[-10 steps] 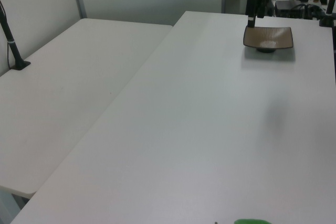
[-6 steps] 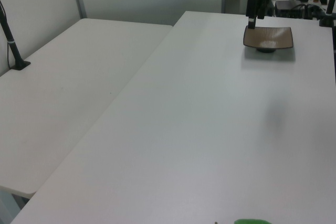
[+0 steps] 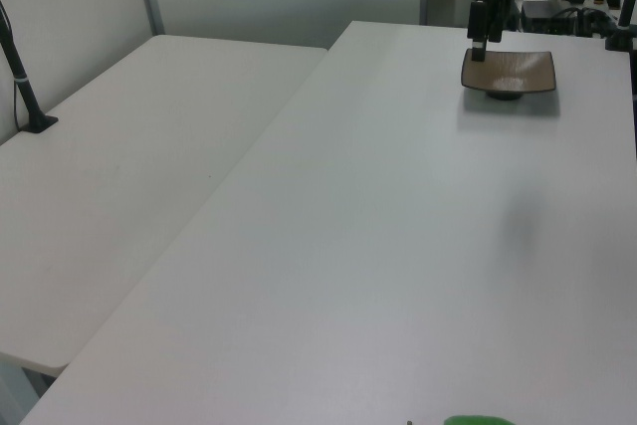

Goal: Chili peppers are placed on a ceramic plate
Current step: 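Move the open gripper across the table toward the green chili pepper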

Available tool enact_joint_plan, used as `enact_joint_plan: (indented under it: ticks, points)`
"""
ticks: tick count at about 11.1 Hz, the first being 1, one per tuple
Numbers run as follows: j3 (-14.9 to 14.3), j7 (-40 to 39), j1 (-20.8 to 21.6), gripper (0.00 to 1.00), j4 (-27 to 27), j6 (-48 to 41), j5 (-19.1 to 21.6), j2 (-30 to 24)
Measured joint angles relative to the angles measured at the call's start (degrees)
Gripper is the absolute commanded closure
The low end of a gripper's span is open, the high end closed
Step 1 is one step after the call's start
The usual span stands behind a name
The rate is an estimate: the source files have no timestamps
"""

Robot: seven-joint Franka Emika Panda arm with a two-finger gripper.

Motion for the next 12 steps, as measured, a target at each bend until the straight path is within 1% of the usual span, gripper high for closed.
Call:
enact_joint_plan:
  ticks: [3,8,9,12]
  points:
    - [0.2,-0.1,0.0,0.0,-0.4,0.0,0.0,0.0]
    - [1.7,-0.1,0.1,0.0,-1.4,1.6,0.1,0.0]
    - [2.1,0.0,0.2,0.0,-1.4,2.0,0.3,0.0]
    - [4.6,1.2,1.3,0.0,-1.7,5.7,1.0,0.8]
